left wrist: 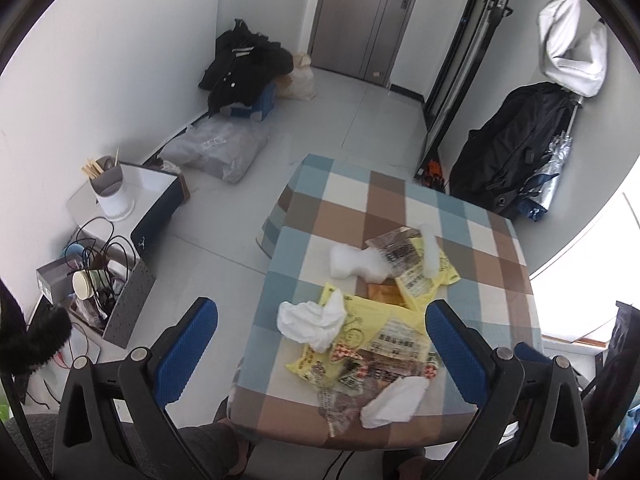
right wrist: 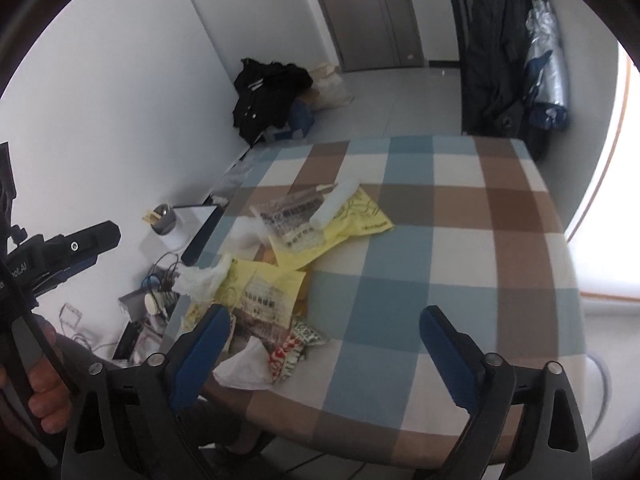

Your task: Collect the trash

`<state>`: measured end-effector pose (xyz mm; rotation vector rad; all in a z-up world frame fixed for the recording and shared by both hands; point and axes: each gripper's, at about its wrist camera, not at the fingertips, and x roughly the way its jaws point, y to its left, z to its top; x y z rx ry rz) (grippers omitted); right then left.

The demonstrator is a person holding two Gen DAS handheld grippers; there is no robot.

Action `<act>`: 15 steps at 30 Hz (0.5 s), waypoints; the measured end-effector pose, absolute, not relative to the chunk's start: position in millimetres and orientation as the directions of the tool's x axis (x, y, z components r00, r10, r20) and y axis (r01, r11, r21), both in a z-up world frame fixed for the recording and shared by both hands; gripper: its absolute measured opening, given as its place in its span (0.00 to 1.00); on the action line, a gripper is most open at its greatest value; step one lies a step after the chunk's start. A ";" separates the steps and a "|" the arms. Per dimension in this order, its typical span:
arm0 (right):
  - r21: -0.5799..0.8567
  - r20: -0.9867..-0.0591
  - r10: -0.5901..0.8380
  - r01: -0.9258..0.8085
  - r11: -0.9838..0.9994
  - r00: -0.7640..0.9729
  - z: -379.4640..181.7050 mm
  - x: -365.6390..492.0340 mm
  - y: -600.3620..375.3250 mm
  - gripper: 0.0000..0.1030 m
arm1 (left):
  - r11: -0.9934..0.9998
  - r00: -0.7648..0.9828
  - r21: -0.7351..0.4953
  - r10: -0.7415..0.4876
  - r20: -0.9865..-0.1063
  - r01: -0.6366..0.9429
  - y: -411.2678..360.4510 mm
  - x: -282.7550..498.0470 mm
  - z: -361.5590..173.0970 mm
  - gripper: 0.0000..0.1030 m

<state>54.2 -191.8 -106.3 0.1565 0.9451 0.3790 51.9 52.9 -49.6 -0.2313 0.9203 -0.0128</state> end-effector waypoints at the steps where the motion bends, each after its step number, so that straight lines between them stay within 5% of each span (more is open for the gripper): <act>1: 0.296 -0.775 0.395 -0.268 0.917 0.493 -113.1 57.3 -185.2 0.83 | 0.973 0.596 -0.209 -0.113 -0.795 -0.094 56.2 54.5 -52.9 0.99; 6: 0.314 -0.817 0.439 -0.348 0.883 0.375 -135.3 60.6 -158.1 0.67 | 0.969 0.543 -0.215 -0.116 -0.832 -0.123 69.9 64.5 -65.6 0.99; 11: 0.322 -0.812 0.474 -0.415 0.851 0.342 -136.9 53.7 -143.1 0.65 | 0.963 0.511 -0.226 -0.120 -0.851 -0.149 79.4 71.9 -73.3 0.99; 15: 0.270 -0.826 0.457 -0.481 0.834 0.330 -138.5 49.0 -125.9 0.54 | 0.961 0.493 -0.225 -0.119 -0.862 -0.162 83.2 77.0 -78.6 0.99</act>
